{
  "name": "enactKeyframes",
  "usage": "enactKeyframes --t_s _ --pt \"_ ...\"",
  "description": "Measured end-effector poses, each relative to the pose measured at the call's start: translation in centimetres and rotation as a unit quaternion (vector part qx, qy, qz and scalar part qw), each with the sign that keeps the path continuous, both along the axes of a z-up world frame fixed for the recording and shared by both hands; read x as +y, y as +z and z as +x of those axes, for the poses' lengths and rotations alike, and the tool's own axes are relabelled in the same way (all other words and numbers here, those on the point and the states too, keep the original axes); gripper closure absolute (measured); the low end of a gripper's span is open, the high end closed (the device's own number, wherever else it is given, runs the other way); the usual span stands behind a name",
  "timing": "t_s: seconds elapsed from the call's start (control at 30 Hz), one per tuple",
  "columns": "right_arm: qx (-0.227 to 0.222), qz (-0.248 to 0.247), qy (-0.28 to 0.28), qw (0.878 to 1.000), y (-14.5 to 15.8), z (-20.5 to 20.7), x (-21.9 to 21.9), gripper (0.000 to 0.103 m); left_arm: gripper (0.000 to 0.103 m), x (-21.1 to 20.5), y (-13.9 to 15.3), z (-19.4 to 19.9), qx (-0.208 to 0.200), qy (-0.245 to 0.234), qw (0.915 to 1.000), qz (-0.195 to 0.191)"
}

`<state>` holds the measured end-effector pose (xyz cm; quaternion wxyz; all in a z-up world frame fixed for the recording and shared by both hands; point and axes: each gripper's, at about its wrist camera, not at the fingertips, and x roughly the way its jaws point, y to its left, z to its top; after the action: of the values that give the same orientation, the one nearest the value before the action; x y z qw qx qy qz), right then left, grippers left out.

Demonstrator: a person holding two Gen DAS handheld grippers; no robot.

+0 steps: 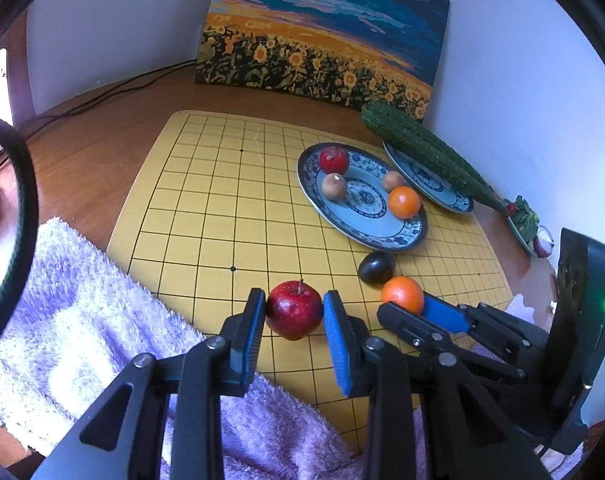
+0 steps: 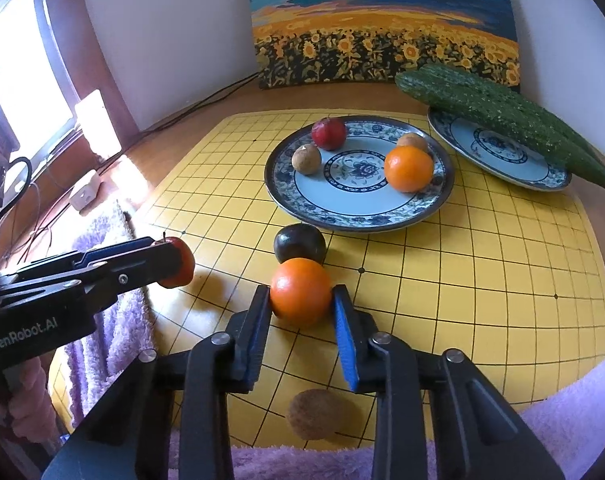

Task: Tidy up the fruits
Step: 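Lift the red apple with the left tool while the right tool grasps the orange, then carry the apple with the left tool while the right tool carries the orange to the plate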

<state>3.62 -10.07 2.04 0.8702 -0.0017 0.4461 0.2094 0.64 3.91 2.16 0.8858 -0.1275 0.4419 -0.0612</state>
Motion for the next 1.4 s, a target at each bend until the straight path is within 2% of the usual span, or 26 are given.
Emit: enactKeyframes --t_s 0.33,0.7,0.9,1.4 --pt "-0.006 0.025 -0.011 1.000 1.4 -0.4 -1.7 0.071 0.072 -0.6 1.4 1.0 -0.008 -0.004 1.0000 0.002" --pt "-0.016 0.023 -0.021 0.999 2.4 1.7 -3.4 0.071 0.072 -3.0 2.1 3.8 -0.012 -0.025 0.9996 0.008" --pt "-0.021 0.018 -0.026 0.999 2.6 3.1 -4.1 0.071 0.072 -4.2 1.6 6.1 0.000 -0.043 0.9991 -0.003" --pt "-0.027 0.013 -0.018 0.999 2.6 4.8 -4.1 0.071 0.072 -5.1 -0.3 9.9 0.002 -0.051 0.9986 0.018"
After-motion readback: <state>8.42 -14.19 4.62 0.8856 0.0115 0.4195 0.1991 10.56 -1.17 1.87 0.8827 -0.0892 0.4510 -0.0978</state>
